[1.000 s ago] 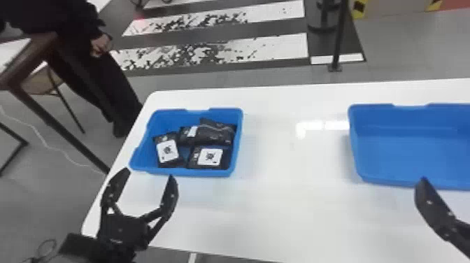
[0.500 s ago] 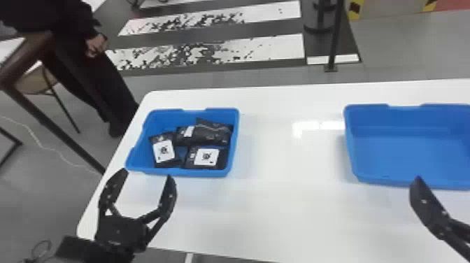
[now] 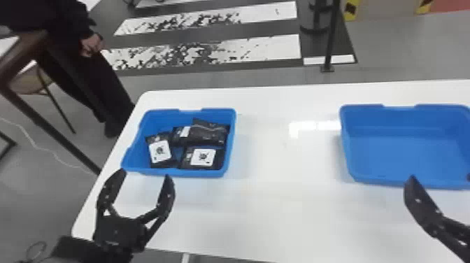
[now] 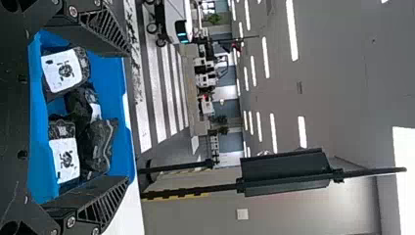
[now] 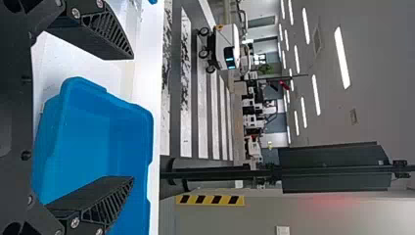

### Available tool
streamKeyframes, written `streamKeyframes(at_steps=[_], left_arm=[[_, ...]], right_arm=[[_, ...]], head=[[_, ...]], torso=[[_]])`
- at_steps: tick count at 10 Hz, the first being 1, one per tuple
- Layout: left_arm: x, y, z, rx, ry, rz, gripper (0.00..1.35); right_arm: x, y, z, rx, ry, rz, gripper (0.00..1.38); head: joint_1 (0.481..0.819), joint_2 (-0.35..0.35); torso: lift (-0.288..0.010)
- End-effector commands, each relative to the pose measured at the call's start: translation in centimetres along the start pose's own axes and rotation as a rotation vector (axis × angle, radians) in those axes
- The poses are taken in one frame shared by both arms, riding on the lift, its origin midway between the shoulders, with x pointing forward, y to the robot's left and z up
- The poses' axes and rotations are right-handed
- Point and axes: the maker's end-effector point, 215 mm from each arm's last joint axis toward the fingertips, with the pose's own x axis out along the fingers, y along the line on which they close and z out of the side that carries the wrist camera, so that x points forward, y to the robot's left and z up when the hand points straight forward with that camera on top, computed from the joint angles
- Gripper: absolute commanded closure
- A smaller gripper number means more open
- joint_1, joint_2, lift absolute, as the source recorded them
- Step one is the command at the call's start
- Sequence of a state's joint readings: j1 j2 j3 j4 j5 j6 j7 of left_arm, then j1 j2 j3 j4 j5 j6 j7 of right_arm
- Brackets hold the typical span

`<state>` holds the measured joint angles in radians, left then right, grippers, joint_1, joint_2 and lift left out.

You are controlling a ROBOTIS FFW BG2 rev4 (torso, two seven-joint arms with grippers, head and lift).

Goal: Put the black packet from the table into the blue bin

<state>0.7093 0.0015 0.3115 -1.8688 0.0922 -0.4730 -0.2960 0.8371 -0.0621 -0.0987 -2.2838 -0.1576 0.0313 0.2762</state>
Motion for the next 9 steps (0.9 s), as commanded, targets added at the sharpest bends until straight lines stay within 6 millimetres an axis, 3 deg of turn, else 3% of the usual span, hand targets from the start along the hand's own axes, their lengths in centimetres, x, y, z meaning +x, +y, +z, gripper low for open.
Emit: streamKeyframes(at_steps=[1, 9], left_arm=[[0.0, -0.2, -0.3, -0.013, 0.007, 0.002, 0.14], [0.2, -1.3, -0.4, -0.054, 0.007, -0.008, 0.14]], right_arm=[[0.0, 0.0, 0.1, 0.001, -0.002, 0.0, 0.14], [0.0, -0.1, -0.3, 0.009, 0.003, -0.002, 0.14]], head=[[0.695, 0.202], [0.695, 0.186]], torso=[[-0.11], [-0.11]])
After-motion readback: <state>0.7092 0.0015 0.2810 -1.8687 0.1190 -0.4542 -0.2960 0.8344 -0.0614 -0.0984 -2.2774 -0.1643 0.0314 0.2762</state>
